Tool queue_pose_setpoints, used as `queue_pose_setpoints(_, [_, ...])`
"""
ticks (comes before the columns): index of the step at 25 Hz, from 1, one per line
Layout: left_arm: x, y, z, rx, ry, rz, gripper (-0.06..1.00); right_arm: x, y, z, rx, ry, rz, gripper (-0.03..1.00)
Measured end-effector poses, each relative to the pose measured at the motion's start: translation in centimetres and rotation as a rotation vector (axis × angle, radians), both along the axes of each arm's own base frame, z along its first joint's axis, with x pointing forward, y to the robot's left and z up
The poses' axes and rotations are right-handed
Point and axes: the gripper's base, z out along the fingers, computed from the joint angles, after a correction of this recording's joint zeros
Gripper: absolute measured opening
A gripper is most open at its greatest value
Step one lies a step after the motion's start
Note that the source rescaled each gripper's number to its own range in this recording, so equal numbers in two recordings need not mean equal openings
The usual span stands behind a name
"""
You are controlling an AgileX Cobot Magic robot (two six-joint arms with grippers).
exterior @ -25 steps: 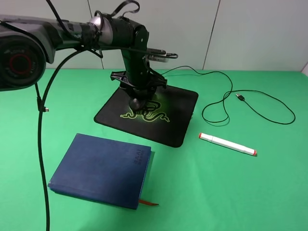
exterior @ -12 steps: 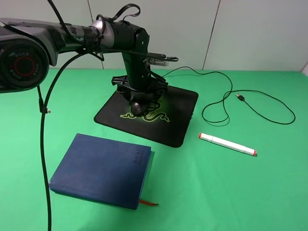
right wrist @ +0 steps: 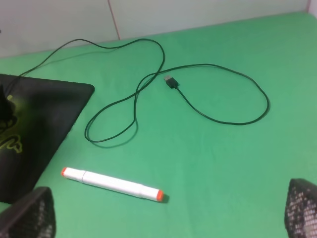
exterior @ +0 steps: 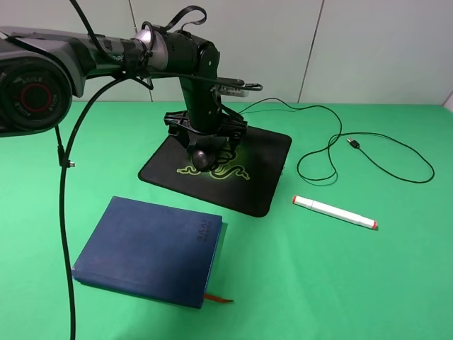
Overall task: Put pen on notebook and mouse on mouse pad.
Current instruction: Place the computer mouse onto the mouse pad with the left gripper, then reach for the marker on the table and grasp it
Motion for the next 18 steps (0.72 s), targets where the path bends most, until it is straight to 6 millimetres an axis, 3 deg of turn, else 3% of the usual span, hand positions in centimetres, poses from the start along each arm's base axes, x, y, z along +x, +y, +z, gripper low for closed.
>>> queue_pose_setpoints(4, [0.0,0.0,0.8,-0.006,-0.017,-0.022,0.99,0.0,0.0,0.0,0.000,0.000,0.000,1.00])
queue_pose_setpoints(7, [-0.1,0.0,3.1,-0.026,-0.049,-0.025,0.99,0.0,0.0,0.0,0.000,0.000,0.000,1.00])
queue_pose_setpoints(12, [-1.2,1.0,9.3,-0.031,-0.099,-0.022,0.99,0.0,0.0,0.0,0.000,0.000,0.000,1.00])
queue_pose_setpoints(18, [-3.6,3.6,17.2,0.025,-0.164,-0.010,0.99,0.0,0.0,0.0,0.000,0.000,0.000,1.00])
